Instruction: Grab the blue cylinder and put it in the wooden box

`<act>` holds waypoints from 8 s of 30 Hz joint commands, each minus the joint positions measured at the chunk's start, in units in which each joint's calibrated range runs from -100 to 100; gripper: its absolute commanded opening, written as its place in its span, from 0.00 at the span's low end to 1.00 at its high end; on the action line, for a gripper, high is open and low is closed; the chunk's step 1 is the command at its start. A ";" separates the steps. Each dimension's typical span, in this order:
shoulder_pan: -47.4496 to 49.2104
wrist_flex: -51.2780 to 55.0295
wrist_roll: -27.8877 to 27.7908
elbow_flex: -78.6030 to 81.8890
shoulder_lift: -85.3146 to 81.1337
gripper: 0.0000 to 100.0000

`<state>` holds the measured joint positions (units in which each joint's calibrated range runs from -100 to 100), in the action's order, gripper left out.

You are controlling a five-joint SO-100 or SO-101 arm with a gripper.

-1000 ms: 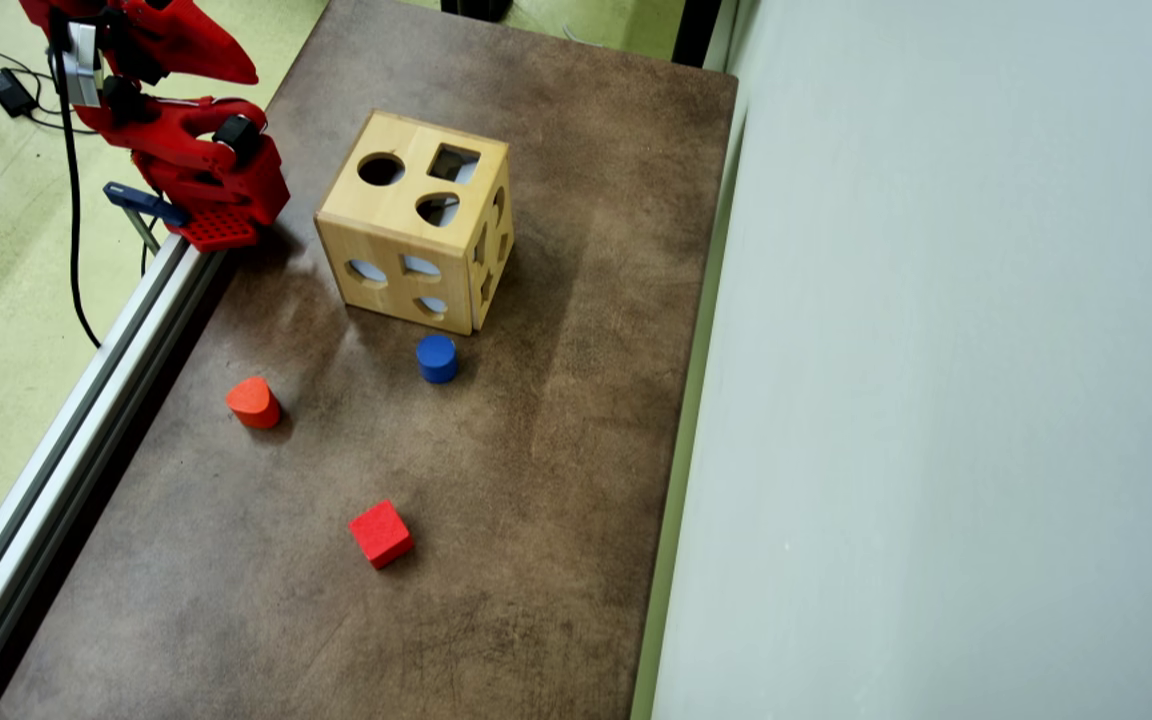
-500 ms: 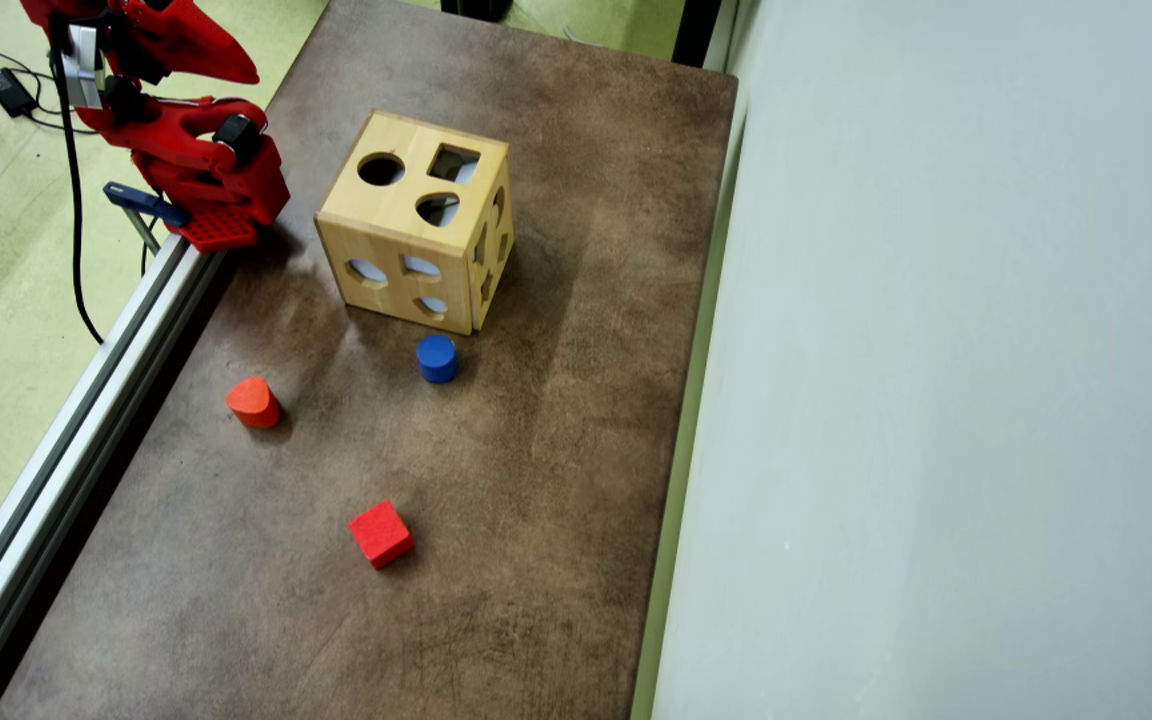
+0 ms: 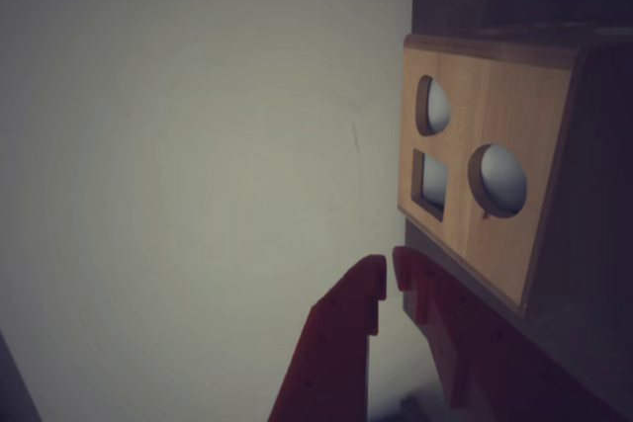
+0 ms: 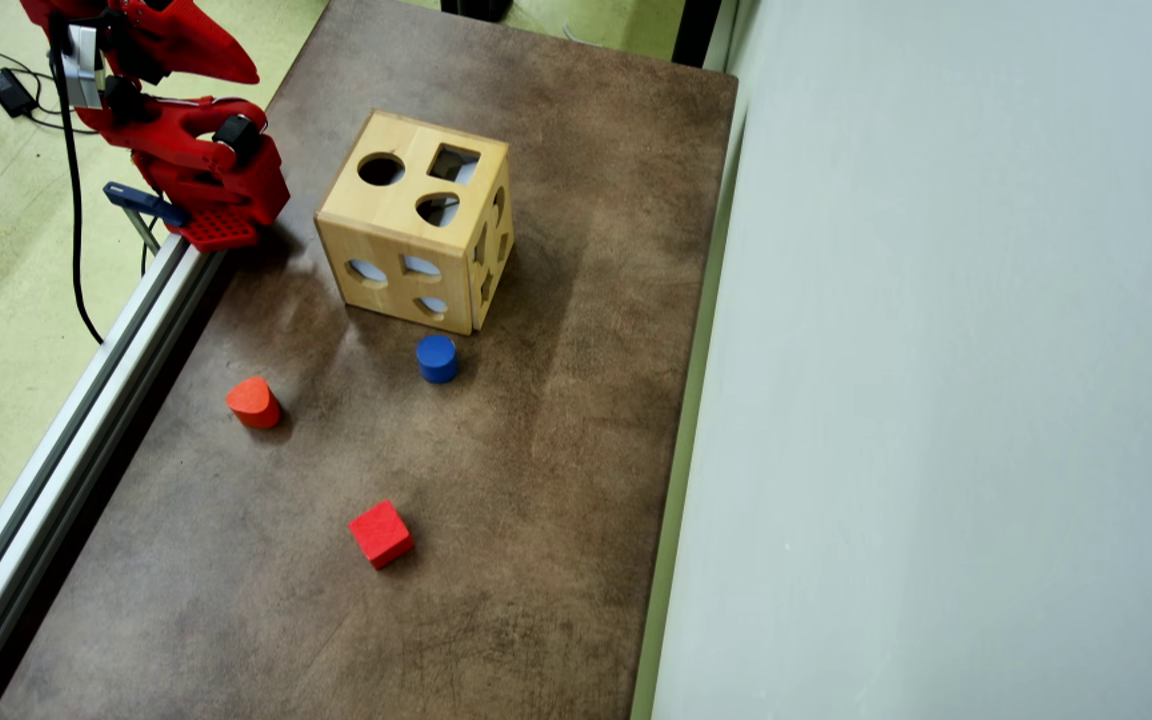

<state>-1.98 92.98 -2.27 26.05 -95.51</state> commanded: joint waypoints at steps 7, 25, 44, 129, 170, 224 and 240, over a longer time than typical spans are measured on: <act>0.34 -0.06 0.29 0.16 0.18 0.02; -0.48 -0.94 0.10 -8.61 37.04 0.02; -16.45 -16.14 0.00 -25.96 99.37 0.03; -15.71 -20.16 -7.37 -40.18 132.24 0.41; -11.25 -20.32 -7.37 -41.97 137.67 0.40; -12.21 -14.93 -5.91 -41.79 136.74 0.25; -13.18 -14.77 -5.96 -40.90 134.02 0.41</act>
<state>-14.77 77.48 -8.42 -13.95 42.88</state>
